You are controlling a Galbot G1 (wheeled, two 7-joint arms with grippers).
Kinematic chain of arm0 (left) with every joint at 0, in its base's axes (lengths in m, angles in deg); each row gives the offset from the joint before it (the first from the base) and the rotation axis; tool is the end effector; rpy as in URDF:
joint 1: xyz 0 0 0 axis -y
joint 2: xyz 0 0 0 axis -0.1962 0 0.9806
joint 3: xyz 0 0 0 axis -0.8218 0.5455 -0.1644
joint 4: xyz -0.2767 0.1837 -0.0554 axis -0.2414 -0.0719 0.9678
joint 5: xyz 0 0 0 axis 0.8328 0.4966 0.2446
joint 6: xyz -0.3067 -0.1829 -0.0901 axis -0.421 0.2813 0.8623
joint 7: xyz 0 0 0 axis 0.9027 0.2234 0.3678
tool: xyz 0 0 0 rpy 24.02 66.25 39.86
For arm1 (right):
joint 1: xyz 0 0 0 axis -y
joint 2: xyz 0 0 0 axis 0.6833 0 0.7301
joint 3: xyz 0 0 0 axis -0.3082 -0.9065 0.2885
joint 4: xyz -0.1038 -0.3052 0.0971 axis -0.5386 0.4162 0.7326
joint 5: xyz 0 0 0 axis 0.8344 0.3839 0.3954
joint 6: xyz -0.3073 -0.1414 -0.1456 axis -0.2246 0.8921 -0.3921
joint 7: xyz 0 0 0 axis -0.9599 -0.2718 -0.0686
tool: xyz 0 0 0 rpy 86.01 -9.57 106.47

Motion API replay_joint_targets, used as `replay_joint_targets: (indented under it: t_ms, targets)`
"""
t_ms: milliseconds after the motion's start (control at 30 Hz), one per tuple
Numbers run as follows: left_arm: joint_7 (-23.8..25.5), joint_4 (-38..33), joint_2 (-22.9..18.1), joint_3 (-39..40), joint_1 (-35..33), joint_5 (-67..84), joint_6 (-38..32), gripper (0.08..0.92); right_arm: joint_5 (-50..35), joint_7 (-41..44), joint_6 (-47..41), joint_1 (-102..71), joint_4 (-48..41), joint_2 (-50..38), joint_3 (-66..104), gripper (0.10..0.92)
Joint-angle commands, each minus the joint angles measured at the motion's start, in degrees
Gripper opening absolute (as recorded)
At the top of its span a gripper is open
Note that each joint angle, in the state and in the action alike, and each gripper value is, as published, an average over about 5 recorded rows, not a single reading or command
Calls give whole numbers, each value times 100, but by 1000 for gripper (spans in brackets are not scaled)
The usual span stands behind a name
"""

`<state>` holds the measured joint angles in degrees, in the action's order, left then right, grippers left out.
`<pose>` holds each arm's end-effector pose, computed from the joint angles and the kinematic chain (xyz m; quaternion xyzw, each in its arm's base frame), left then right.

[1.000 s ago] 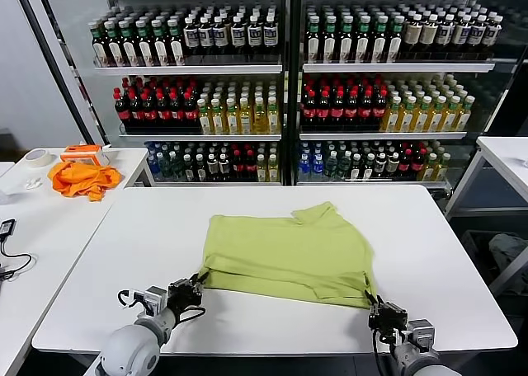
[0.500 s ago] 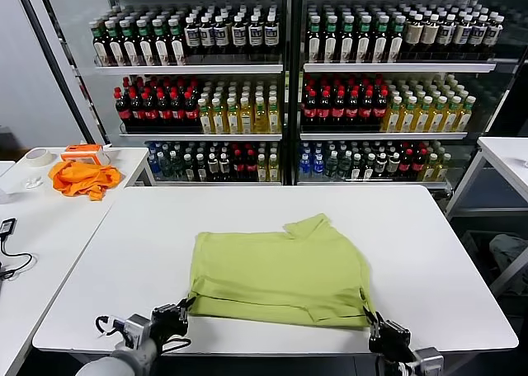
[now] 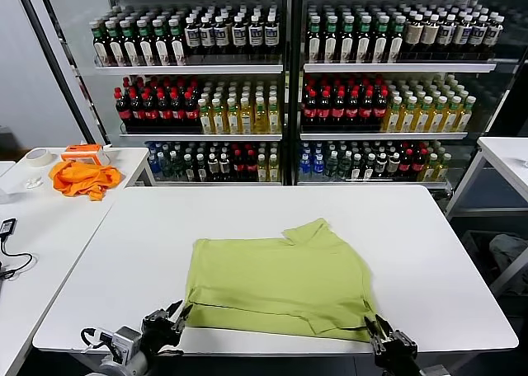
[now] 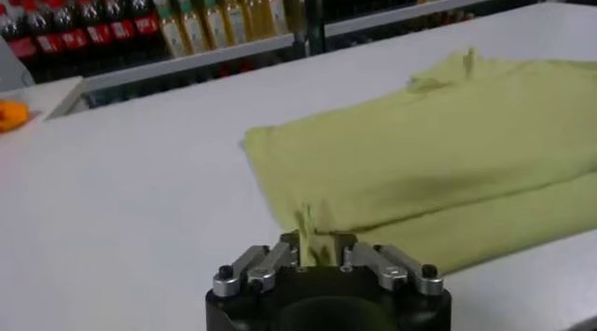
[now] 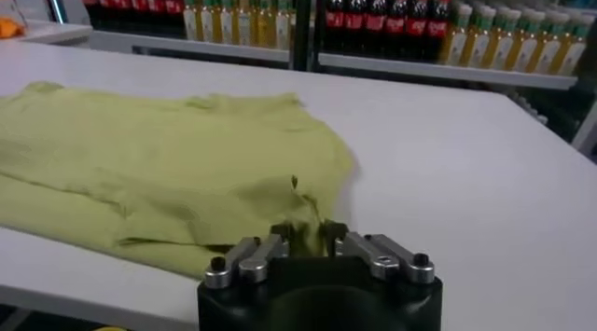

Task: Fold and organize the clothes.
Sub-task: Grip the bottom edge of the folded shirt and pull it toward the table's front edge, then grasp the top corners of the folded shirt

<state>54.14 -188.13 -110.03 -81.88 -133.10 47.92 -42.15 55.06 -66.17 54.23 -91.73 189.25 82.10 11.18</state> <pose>0.1978 0.0615 -0.2519 -0.1470 -0.9449 -0.1030 0.2736 0.1437 -0.0645 -0.2631 0.0857 -0.9737 0.0602 0.2025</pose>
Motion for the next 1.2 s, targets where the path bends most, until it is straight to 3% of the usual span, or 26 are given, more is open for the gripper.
replay_joint_targets:
  t_ms: [33, 167, 333, 533, 767, 1200]
  targets:
    - [57, -180, 143, -544, 249, 506, 45, 403, -323, 57, 80, 180, 343, -113, 261, 516]
    - [112, 194, 231, -348, 813, 500, -253, 516, -660, -159, -278, 1137, 240, -270, 83, 620]
    - [110, 940, 242, 317, 1817, 442, -468, 663, -1042, -522, -843, 2980, -601, -327, -672, 764]
    - [170, 2092, 160, 1090, 2950, 522, -554, 806, -1249, -1013, -1116, 4853, -1878, -110, -1875, 821]
    - [175, 2914, 40, 1603, 3820, 799, -493, 822, -1165, -1233, -1083, 5930, -3008, 356, -2703, 823]
    - [197, 4060, -131, 2032, 4639, 889, -411, 823, -1095, -1336, -1109, 6570, -4808, 1326, -3026, 823]
